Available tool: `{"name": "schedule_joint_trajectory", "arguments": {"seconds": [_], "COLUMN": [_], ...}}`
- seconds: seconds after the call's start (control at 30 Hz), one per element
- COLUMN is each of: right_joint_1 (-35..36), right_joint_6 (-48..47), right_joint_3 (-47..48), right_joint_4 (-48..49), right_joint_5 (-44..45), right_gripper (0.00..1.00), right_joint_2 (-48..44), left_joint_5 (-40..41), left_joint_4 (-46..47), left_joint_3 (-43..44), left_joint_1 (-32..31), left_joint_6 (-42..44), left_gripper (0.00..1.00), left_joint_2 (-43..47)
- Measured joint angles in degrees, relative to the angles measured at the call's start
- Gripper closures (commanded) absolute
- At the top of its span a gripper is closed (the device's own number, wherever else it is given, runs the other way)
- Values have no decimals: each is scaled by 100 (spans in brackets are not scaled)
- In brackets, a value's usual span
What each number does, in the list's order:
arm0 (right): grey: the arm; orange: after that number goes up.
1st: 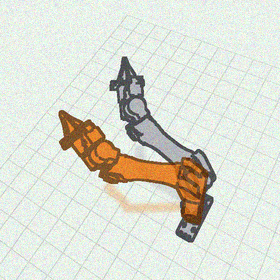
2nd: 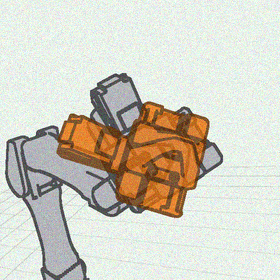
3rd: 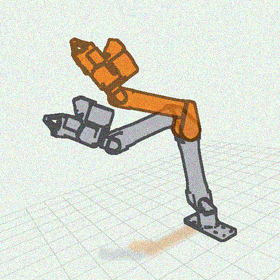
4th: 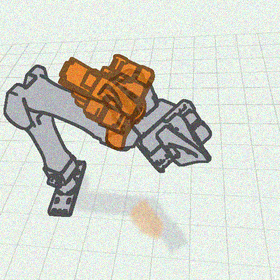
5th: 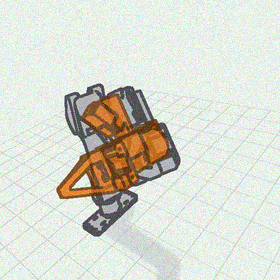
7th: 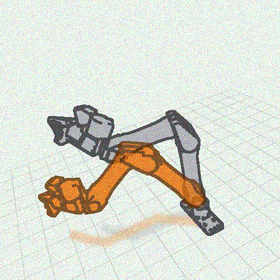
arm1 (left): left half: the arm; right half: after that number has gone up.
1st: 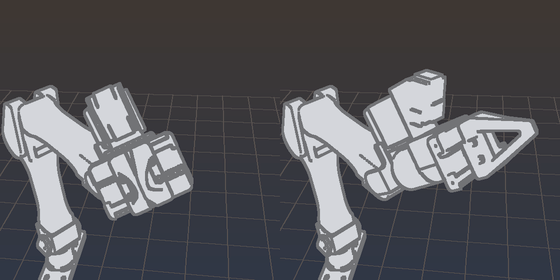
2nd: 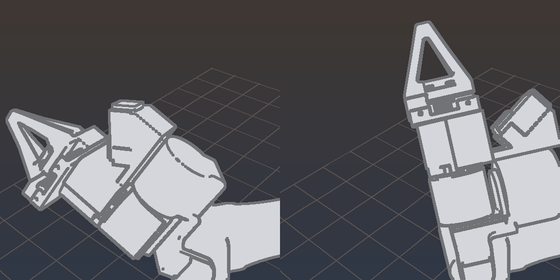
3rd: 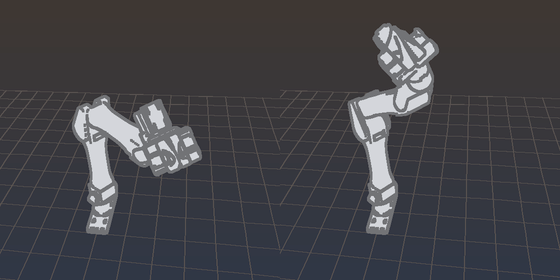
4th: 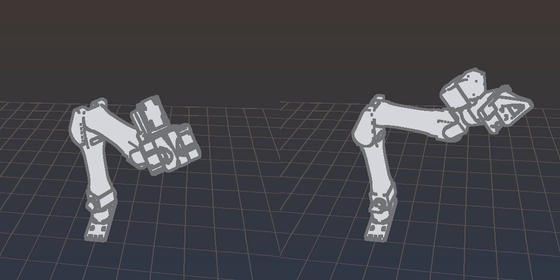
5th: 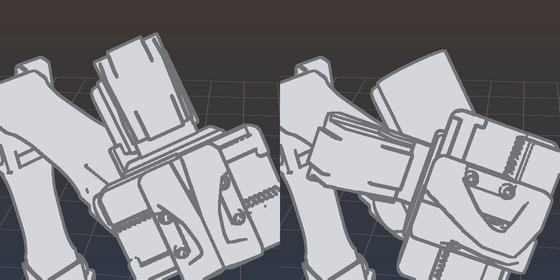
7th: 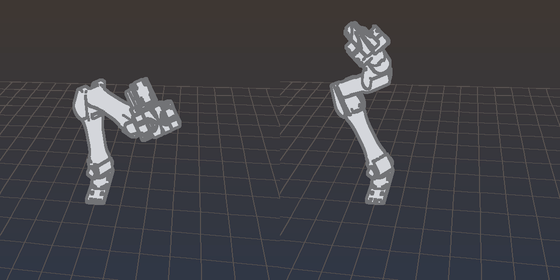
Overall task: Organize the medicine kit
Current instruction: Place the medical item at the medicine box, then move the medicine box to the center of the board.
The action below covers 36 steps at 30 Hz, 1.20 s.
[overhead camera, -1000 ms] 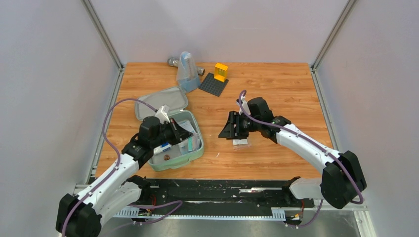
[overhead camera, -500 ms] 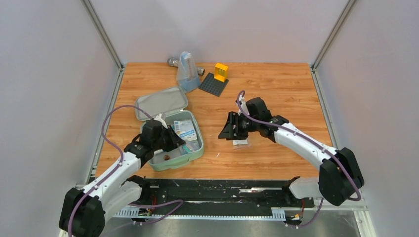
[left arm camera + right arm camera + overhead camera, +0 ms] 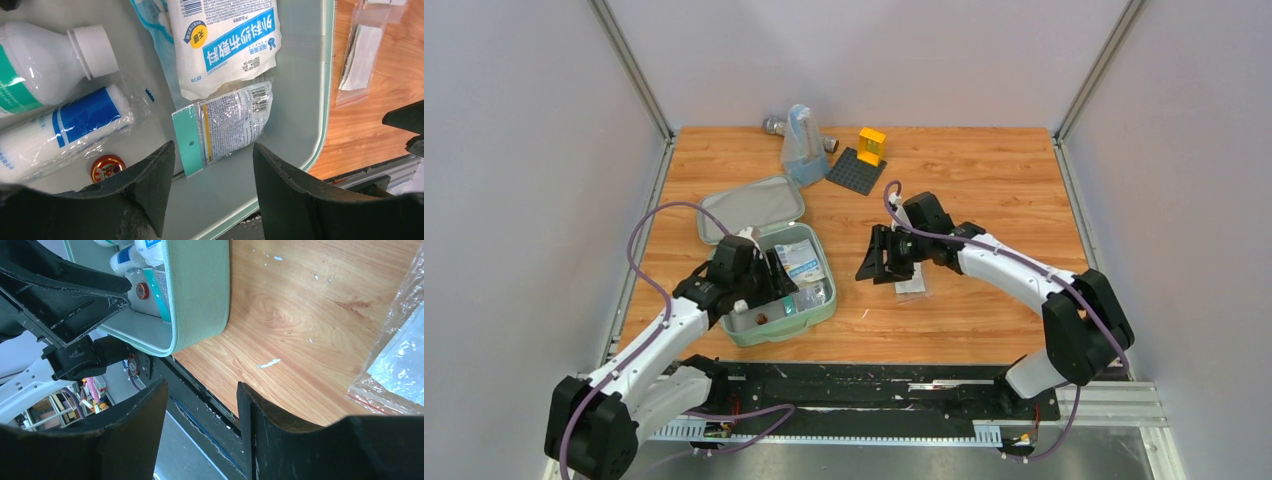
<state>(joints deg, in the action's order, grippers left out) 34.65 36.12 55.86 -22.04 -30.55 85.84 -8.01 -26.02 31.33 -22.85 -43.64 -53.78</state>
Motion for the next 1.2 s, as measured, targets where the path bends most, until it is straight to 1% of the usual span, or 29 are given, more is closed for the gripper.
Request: {"name": "schedule_joint_trajectory", "arguments": {"seconds": [0.1,0.2,0.3,0.4,0.53,0.6,0.67,0.7,0.73,0.8,0.87,0.9,1.0,1.1,1.2], "right_joint_1": [61,120,179,299,586,754,885,957,1010,1099,1174,1209,1266,1266,1270], "right_joint_6": [-22,-48,-68,-92,-192,-243,-297,-334,-367,-433,-479,-492,-616,-804,-964], "right_joint_3": [111,339,713,1276,2260,2791,3108,3182,3191,3176,3108,3088,2916,2581,2221], "right_joint_4": [-9,-48,-98,-168,-356,-579,-739,-811,-887,-1080,-1150,-1134,-1115,-1156,-1163], "right_joint_5": [-7,-28,-28,94,437,710,984,1117,1209,1394,1513,1547,1840,2015,2142], "right_gripper": [44,42,38,36,36,38,45,52,56,64,76,80,87,90,91], "right_joint_2": [118,343,688,1165,2041,2535,2883,3021,3093,3158,3156,3147,2975,2717,2417], "left_joint_5": [48,92,264,520,887,1078,1248,1320,1394,1486,1567,1596,1628,1617,1644], "left_joint_4": [-188,-389,-638,-898,-1266,-1473,-1663,-1744,-1810,-1904,-1965,-1965,-1954,-1939,-1941], "left_joint_3": [85,214,437,719,1049,1154,1211,1226,1231,1231,1231,1231,1235,1311,1563], "left_joint_1": [0,0,0,0,0,0,0,0,0,0,0,0,9,55,153], "left_joint_6": [96,177,216,249,295,308,310,310,313,319,334,345,356,396,466], "left_gripper": [25,15,9,1,0,0,0,0,0,0,0,0,0,0,0], "left_joint_2": [50,227,542,859,1119,1176,1193,1196,1198,1187,1115,1051,857,658,551]}}
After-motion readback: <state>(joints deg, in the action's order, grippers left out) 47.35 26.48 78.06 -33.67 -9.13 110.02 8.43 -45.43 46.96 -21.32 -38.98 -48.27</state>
